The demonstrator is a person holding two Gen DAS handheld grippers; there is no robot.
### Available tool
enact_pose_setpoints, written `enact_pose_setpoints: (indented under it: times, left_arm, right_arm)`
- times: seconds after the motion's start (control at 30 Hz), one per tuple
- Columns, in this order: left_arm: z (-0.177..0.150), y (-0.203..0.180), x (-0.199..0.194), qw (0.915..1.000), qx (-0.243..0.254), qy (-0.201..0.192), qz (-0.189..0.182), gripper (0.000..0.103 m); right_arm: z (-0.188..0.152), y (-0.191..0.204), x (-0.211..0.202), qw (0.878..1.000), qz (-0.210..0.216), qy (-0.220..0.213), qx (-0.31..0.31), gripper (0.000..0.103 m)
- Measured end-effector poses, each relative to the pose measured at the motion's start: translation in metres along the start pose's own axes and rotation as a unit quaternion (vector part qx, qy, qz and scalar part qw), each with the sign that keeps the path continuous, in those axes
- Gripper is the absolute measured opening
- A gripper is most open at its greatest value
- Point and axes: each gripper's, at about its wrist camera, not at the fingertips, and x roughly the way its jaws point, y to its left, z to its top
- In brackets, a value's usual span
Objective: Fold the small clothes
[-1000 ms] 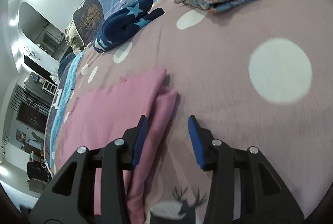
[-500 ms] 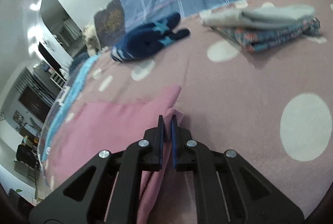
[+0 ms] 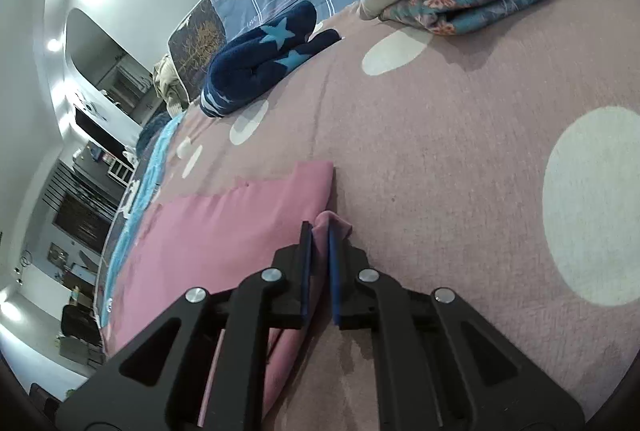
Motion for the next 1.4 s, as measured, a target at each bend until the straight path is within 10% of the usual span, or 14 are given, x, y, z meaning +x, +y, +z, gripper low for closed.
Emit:
enact_pose_setpoints:
  times: [0.23, 0.37, 0.5, 0.63, 0.8, 1.0, 1.13, 1.4]
  left_arm:
    - [-0.024, 0.014, -0.048, 0.9981, -0.016, -0.051, 0.030, 0.053]
    - [-0.043, 0.048, -0.071, 0.9917, -0.069, -0.077, 0.076, 0.059]
    - [-0.069, 0.084, -0.111, 0.9768, -0.137, -0.117, 0.116, 0.064]
    - [-0.107, 0.116, -0.157, 0.9541, -0.190, -0.160, 0.167, 0.073]
    - [-0.172, 0.156, -0.216, 0.9169, -0.263, -0.207, 0.217, 0.073]
    - [-0.233, 0.194, -0.257, 0.8833, -0.324, -0.245, 0.233, 0.073]
    - [-0.240, 0.201, -0.264, 0.8827, -0.321, -0.274, 0.206, 0.073]
    - [-0.231, 0.217, -0.241, 0.9107, -0.300, -0.254, 0.128, 0.057]
  right_arm:
    - [-0.022, 0.041, -0.060, 0.993, -0.083, -0.034, -0.074, 0.036]
    - [-0.045, 0.068, -0.088, 0.987, -0.130, -0.066, -0.067, 0.089]
    - [-0.078, 0.100, -0.094, 0.987, -0.116, -0.072, -0.079, 0.079]
    - [-0.110, 0.133, -0.075, 0.994, -0.046, -0.016, -0.098, 0.021]
    - [-0.146, 0.139, -0.028, 0.983, -0.115, 0.077, -0.123, 0.020]
    - [-0.121, 0.182, -0.032, 0.975, -0.145, 0.048, -0.159, 0.018]
    - [-0.099, 0.257, 0.004, 0.963, -0.122, 0.046, -0.236, 0.029]
    - [-0.089, 0.366, 0.139, 0.935, -0.089, 0.116, -0.324, 0.030]
